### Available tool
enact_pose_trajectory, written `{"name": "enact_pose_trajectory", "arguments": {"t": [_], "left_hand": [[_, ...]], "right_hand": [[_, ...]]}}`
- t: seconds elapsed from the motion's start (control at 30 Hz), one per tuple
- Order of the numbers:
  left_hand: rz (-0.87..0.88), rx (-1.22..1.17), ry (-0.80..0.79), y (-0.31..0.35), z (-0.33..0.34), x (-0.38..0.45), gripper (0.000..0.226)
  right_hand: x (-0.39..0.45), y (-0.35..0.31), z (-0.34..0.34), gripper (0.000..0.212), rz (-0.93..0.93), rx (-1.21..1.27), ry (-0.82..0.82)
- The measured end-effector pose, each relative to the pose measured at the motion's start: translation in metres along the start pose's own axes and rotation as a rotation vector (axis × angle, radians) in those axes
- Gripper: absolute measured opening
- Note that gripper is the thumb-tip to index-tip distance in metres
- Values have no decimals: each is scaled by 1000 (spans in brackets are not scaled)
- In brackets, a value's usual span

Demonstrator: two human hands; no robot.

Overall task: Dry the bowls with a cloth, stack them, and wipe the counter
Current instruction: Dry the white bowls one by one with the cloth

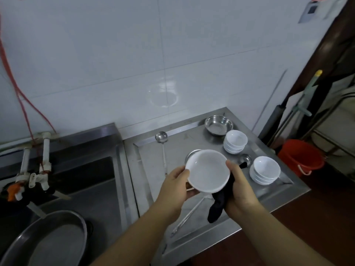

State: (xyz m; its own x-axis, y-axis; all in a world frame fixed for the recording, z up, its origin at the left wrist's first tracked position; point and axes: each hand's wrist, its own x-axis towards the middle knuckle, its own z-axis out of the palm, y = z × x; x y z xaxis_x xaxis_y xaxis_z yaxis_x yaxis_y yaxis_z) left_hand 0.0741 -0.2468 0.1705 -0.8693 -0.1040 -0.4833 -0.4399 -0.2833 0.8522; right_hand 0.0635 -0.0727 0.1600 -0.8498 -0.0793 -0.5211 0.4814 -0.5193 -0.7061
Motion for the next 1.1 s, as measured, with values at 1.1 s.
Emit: {"name": "enact_pose_trajectory", "arguments": {"t": [1.1], "left_hand": [[-293, 141, -113, -108, 309, 90, 15]], "right_hand": [[68, -142, -323, 58, -109, -169, 671]]}}
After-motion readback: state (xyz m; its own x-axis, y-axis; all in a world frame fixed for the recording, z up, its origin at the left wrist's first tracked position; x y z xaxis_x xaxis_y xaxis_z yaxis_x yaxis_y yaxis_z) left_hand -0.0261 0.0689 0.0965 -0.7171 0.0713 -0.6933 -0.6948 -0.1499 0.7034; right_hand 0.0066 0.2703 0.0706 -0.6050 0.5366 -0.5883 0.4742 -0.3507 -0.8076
